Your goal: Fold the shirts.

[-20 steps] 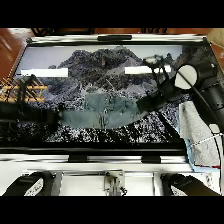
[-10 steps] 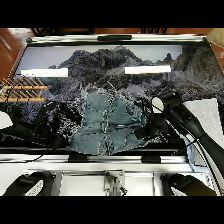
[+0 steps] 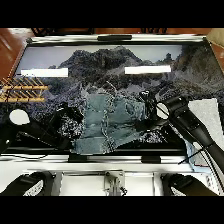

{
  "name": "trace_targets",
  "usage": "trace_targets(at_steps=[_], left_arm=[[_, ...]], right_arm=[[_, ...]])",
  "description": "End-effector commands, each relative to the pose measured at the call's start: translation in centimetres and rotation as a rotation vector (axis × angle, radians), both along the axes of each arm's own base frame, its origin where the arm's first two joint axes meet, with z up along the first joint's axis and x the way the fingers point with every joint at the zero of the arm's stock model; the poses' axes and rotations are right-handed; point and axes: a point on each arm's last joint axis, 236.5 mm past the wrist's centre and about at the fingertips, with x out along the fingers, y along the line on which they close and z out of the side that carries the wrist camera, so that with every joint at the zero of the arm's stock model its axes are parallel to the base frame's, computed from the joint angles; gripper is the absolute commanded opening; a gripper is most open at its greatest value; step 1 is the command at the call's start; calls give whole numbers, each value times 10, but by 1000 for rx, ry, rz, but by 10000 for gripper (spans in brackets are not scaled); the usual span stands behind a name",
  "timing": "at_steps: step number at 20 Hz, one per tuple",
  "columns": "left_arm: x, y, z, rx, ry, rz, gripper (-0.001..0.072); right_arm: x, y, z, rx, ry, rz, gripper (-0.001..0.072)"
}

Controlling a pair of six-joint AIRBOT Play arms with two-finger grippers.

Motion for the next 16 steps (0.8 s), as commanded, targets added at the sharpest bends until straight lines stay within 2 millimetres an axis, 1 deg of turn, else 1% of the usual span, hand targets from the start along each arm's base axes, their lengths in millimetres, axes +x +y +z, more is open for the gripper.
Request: trace_targets(at_steps=[1,4,5,6,7,8,10,11,12,13,14,15,16], left_arm=[[0,12,-25,75,56,-27,104],[-15,16,-37,94,152,-48,104],[-18,16,-39,93,166,-47,104],[-20,15,-40,94,172,-51,104],[-22,14,-40,94,172,-58,104],[-23,12,-40,90,172,-65,104],[-26,1,-35,55,179,-76,105],[-28,-7,-32,26,184,-79,135],[-29,-17,-25,-17,192,-73,363],[-30,-26,-18,-59,204,-66,651],[-29,-29,-9,-82,208,-72,716],[-27,-28,1,-89,206,-92,716],[-22,-25,14,-91,192,-109,716]], right_arm=[[-5,-3,-5,-14,24,-33,109],[-51,-26,-20,-109,209,-6,109],[-66,-30,-26,-122,268,3,109],[-77,-29,-33,-113,307,5,109],[-85,-24,-38,-87,336,2,109],[-90,-18,-41,-60,353,-2,109],[-85,-5,-44,-6,332,-11,111],[-81,0,-44,14,316,-15,149],[-79,1,-44,20,308,-15,331],[-79,2,-42,21,306,0,480],[-78,2,-36,24,306,15,480],[-75,4,-27,34,288,37,480],[-66,3,-13,37,236,55,510]])
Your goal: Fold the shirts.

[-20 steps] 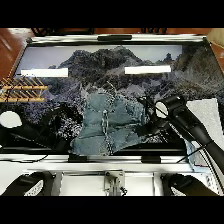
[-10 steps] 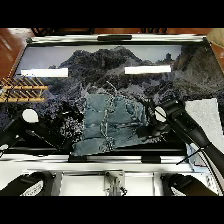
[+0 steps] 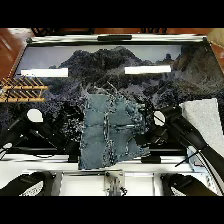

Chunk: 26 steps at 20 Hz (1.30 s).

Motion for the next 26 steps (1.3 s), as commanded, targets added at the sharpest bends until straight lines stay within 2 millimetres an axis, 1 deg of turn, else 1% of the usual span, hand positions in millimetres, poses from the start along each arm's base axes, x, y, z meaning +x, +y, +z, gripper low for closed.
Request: trace_targets(at_steps=[1,2,3,4,5,6,7,8,9,11,12,14,15,16,17,19,22,24,26], left_arm=[[14,-1,37,-49,-32,-22,715],[41,10,48,-17,-125,6,715],[80,22,58,24,-254,80,711],[125,33,70,55,-391,188,643],[176,44,86,67,-537,320,549],[218,54,100,66,-620,437,545],[248,61,104,67,-651,504,545],[271,62,96,72,-645,516,546],[288,61,78,79,-597,520,547],[313,50,37,62,-464,538,548],[323,43,19,39,-408,549,548],[341,27,-13,-16,-316,572,547],[347,21,-28,-37,-279,579,549],[352,17,-40,-52,-260,573,579],[355,15,-51,-63,-251,564,645],[360,15,-68,-59,-249,547,651],[361,10,-84,-58,-255,515,650],[363,2,-89,-60,-281,493,650],[366,-6,-91,-66,-325,461,649]], right_arm=[[21,1,35,24,-120,42,510],[43,-7,54,9,-219,30,510],[68,-17,73,2,-315,-7,510],[98,-26,92,15,-416,-68,510],[134,-35,110,58,-520,-156,510],[166,-45,121,110,-585,-252,510],[191,-55,122,160,-602,-331,510],[211,-61,116,209,-591,-391,510],[230,-65,104,262,-559,-448,510],[256,-64,72,348,-471,-527,510],[264,-62,56,365,-431,-552,510],[272,-58,21,370,-374,-549,511],[274,-56,5,370,-348,-545,604],[273,-54,-7,372,-322,-538,653],[272,-53,-18,370,-300,-527,652],[271,-51,-36,369,-261,-533,652],[268,-40,-53,408,-211,-523,652],[265,-32,-63,409,-192,-501,652],[262,-24,-68,405,-183,-459,652]])
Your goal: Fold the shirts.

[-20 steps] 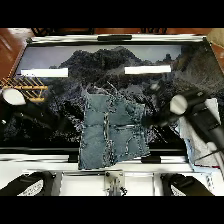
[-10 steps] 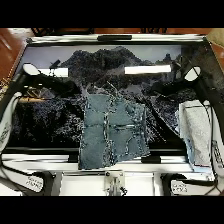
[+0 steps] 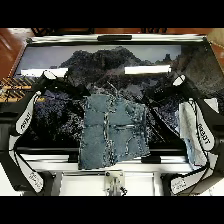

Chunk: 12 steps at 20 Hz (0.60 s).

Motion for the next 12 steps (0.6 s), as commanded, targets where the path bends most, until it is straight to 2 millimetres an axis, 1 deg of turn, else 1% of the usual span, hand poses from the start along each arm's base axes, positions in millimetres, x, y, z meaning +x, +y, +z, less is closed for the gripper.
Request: trace_targets(at_steps=[1,3,4,5,7,8,9,10,12], left_arm=[[7,-11,-11,23,-60,-32,649],[12,-14,-11,28,-80,-23,646],[14,-14,-11,29,-85,-19,622],[14,-14,-11,30,-87,-16,553],[14,-14,-11,30,-87,-17,444],[14,-14,-11,29,-86,-18,370],[13,-15,-10,22,-83,-17,336],[12,-16,-10,17,-80,-19,279],[6,-18,-8,9,-74,-51,167]], right_arm=[[-6,15,-15,5,16,63,652],[-8,18,-20,1,24,73,652],[-9,18,-22,-1,31,75,652],[-9,19,-24,0,34,75,652],[-11,21,-25,6,41,78,650],[-11,23,-25,8,39,84,615],[-12,25,-25,9,43,91,533],[-15,27,-25,7,43,114,444],[-21,34,-24,9,30,186,329]])
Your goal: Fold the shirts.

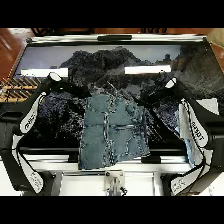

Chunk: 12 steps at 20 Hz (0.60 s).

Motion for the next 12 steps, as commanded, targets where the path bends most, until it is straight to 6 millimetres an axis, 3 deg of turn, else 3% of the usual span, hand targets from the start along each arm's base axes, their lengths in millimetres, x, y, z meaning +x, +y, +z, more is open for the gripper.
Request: trace_targets(at_steps=[1,2,3,7,12], left_arm=[[-9,-6,6,-23,1,-60,105],[-11,-6,10,-25,-2,-78,105],[-8,-5,15,-27,-14,-80,105],[31,8,62,-26,-165,-49,105],[70,19,136,-27,-366,-27,105]], right_arm=[[-9,9,2,6,-15,105,302],[-6,9,4,2,-35,110,132],[0,9,9,2,-67,100,109],[53,1,46,-39,-304,53,108],[123,8,130,-17,-618,22,108]])
